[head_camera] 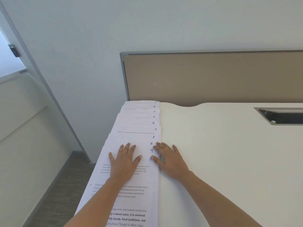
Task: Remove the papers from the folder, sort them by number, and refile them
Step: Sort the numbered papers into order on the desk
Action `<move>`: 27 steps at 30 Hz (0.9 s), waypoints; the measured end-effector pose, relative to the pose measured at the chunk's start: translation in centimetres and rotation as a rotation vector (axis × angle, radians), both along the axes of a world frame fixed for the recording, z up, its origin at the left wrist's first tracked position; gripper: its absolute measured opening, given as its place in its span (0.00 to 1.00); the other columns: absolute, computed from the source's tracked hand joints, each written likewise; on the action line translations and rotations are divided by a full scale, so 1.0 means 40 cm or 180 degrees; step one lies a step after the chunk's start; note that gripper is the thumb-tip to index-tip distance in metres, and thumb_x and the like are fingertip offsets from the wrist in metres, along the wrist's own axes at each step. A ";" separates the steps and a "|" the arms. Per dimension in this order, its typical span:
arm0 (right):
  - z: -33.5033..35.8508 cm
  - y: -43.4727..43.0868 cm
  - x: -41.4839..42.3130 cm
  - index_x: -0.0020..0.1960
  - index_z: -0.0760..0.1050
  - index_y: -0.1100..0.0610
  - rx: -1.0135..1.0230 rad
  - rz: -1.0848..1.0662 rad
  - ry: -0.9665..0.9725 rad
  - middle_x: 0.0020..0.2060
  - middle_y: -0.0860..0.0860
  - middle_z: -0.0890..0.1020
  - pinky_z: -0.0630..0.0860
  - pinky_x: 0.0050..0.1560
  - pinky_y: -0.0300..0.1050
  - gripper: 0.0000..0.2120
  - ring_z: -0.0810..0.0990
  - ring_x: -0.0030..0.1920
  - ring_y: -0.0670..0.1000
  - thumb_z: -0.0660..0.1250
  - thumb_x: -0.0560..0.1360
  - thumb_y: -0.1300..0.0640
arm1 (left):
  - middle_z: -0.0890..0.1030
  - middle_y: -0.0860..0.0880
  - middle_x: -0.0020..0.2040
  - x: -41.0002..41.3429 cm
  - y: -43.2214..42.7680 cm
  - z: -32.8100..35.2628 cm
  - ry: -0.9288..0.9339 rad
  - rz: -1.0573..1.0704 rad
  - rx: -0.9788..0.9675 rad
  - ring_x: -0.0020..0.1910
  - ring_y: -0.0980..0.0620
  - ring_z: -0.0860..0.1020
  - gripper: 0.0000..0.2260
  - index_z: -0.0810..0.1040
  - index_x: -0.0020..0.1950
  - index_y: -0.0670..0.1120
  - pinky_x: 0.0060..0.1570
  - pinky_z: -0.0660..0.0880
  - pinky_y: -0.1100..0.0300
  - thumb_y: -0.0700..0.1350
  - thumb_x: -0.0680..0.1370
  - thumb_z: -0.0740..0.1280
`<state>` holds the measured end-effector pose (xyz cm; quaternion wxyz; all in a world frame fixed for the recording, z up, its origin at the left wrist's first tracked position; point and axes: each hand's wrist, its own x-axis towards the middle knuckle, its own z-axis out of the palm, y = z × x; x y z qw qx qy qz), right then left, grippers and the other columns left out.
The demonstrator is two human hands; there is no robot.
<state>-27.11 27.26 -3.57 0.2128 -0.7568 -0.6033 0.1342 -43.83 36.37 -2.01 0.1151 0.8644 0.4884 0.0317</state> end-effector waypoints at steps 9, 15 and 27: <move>0.054 0.109 0.102 0.66 0.70 0.58 0.0451 -0.0661 0.0933 0.67 0.52 0.71 0.62 0.63 0.38 0.18 0.68 0.67 0.51 0.60 0.80 0.52 | 0.56 0.53 0.76 0.053 0.069 0.048 -0.0151 0.0002 0.0241 0.76 0.54 0.52 0.23 0.59 0.74 0.52 0.71 0.46 0.42 0.58 0.81 0.51; 0.111 0.259 0.199 0.68 0.68 0.61 0.0231 -0.1066 0.1642 0.67 0.54 0.72 0.66 0.63 0.42 0.18 0.71 0.66 0.53 0.62 0.79 0.58 | 0.54 0.52 0.77 0.122 0.164 0.056 -0.0167 0.0022 0.0220 0.76 0.54 0.50 0.23 0.58 0.75 0.51 0.72 0.47 0.42 0.58 0.81 0.50; 0.109 0.474 0.281 0.70 0.65 0.60 0.0063 -0.1076 0.1309 0.68 0.56 0.70 0.68 0.62 0.46 0.20 0.70 0.66 0.56 0.59 0.78 0.62 | 0.49 0.53 0.78 0.168 0.257 -0.011 -0.0066 0.0048 0.0021 0.77 0.53 0.46 0.26 0.52 0.77 0.52 0.73 0.44 0.46 0.60 0.81 0.49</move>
